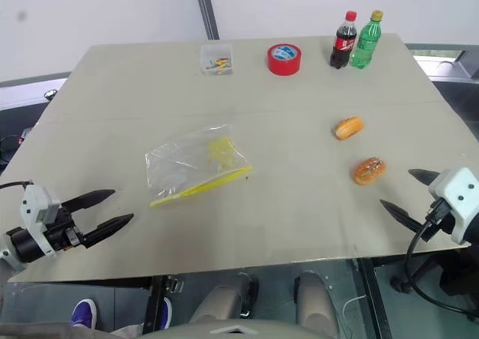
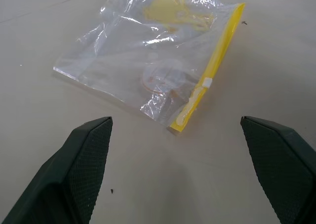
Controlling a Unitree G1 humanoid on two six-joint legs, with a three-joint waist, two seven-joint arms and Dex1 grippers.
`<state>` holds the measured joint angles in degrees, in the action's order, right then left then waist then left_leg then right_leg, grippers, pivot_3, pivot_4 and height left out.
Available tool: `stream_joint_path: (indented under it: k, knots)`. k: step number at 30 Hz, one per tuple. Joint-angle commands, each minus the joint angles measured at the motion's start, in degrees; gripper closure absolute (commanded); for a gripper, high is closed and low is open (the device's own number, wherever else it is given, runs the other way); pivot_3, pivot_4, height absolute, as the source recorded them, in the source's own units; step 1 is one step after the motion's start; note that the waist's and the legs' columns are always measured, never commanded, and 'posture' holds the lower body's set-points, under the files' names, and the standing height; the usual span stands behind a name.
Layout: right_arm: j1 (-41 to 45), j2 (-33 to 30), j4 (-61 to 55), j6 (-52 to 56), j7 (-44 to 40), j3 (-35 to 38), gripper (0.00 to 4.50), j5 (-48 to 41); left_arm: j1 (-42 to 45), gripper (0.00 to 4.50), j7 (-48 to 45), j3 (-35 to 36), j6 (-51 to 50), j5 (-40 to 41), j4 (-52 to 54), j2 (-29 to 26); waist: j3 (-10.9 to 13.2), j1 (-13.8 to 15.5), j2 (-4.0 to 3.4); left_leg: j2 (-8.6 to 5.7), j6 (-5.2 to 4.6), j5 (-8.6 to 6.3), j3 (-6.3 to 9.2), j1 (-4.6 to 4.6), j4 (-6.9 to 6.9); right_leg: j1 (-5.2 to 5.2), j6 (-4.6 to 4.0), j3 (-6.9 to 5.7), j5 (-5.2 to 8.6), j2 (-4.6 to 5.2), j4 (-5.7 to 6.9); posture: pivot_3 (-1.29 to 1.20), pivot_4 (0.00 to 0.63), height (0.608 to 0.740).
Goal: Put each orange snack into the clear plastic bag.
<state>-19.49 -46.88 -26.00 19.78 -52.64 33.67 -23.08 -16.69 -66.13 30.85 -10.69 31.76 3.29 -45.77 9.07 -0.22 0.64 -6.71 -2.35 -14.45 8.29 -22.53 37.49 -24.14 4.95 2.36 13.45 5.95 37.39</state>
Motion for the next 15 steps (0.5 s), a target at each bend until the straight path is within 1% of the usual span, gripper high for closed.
stream_joint_path:
  k: [1,4,9,12,13,15]
  knots:
    - [1.30,-0.96,-2.28,0.84,0.52,1.40,0.02,-1.42,1.35,0.09,-0.10,0.16,-0.35,0.99,-0.87,-0.12,0.00,0.01,0.00,0.00,0.00,0.00,0.00,0.00,0.00,0.00,0.00,0.00,0.00,0.00,0.00,0.00,0.150,0.713]
    - [4.45,-0.86,-3.67,2.46,1.91,-0.63,0.02,-2.81,2.89,0.09,1.60,-0.58,-4.85,3.76,-1.11,2.02,0.01,0.00,-0.03,0.00,0.00,0.00,0.00,0.01,0.00,0.00,0.01,0.00,0.00,0.00,0.01,0.00,0.150,0.713]
    - [7.87,-0.25,-6.44,4.72,3.32,-4.23,0.02,-4.43,3.67,0.09,5.74,-0.26,-9.23,4.73,-0.47,3.94,0.02,-0.03,0.00,0.02,-0.01,0.00,0.03,0.01,-0.01,0.01,0.00,-0.04,0.00,-0.01,-0.01,0.00,0.150,0.713]
    - [10.66,-0.25,-9.16,5.77,4.25,-8.38,0.02,-4.87,5.40,0.09,9.75,-0.32,-19.66,7.82,-0.86,2.22,0.02,0.08,0.00,0.01,-0.01,0.00,0.05,0.00,-0.01,0.00,0.00,-0.05,-0.01,-0.01,-0.02,0.00,0.150,0.713]
    - [12.43,-0.53,-10.73,6.50,4.56,-11.15,0.02,-4.92,8.16,0.09,11.90,-1.12,-28.10,9.89,-2.30,-0.34,0.01,0.18,0.01,0.01,-0.01,0.00,0.04,0.00,-0.01,0.00,0.00,-0.05,-0.01,-0.01,-0.02,0.00,0.150,0.713]
    - [15.47,-0.65,-13.23,8.21,5.59,-15.55,0.02,-5.34,13.50,0.09,14.78,-2.36,-39.55,12.78,-4.95,-3.71,0.08,0.28,0.09,0.01,0.00,0.00,0.11,0.01,0.01,0.00,0.00,-0.11,0.00,-0.05,0.06,0.00,0.150,0.713]
